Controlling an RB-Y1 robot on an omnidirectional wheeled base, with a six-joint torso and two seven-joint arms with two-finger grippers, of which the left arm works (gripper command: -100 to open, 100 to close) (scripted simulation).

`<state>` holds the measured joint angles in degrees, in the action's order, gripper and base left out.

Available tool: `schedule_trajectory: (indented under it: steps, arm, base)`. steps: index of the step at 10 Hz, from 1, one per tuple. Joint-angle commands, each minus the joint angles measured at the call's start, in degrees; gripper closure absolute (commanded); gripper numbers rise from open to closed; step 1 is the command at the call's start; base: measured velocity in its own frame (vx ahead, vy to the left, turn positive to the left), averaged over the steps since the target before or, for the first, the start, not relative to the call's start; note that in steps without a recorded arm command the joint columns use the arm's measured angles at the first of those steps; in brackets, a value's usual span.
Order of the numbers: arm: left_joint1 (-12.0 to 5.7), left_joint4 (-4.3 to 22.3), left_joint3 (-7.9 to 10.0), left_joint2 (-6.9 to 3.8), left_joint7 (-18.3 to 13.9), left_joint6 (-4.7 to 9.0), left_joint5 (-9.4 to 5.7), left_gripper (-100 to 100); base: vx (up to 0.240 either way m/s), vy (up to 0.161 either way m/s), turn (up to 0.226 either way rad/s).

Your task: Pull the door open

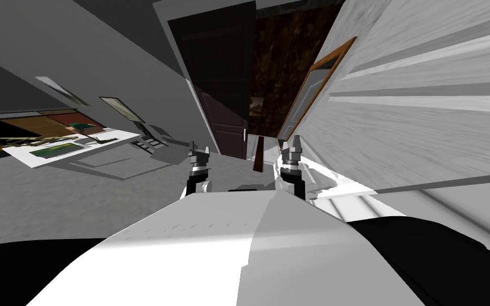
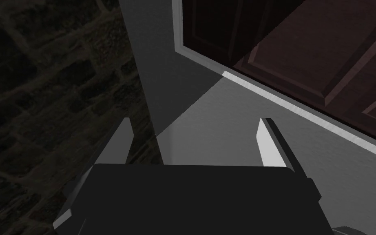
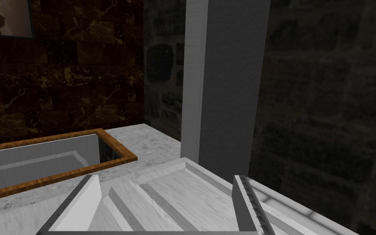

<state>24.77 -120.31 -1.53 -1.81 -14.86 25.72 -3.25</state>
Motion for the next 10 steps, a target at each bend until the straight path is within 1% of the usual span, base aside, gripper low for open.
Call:
schedule_trajectory:
  steps: [1,2,5,6,8,10]
  arm:
    - [-1.17,2.80,-0.28,-0.24,-1.94,0.65,-1.04,-100]
    - [-1.82,4.24,-0.34,-0.53,-3.24,1.13,-1.79,-100]
    - [-3.83,9.67,-0.53,-1.39,-7.28,2.61,-4.13,-100]
    - [-3.83,10.02,-0.53,-1.39,-7.28,2.61,-4.13,-100]
    - [-5.25,13.54,-0.66,-1.94,-10.16,3.67,-5.80,-100]
    - [-6.73,17.48,-0.80,-2.48,-13.13,4.76,-7.51,-100]
  base:
    - [0.090,-0.003,-0.118]
    - [0.081,0.004,-0.141]
    - [0.105,0.013,-0.155]
    - [0.066,0.009,-0.043]
    - [0.057,0.005,-0.119]
    - [0.101,0.017,-0.183]
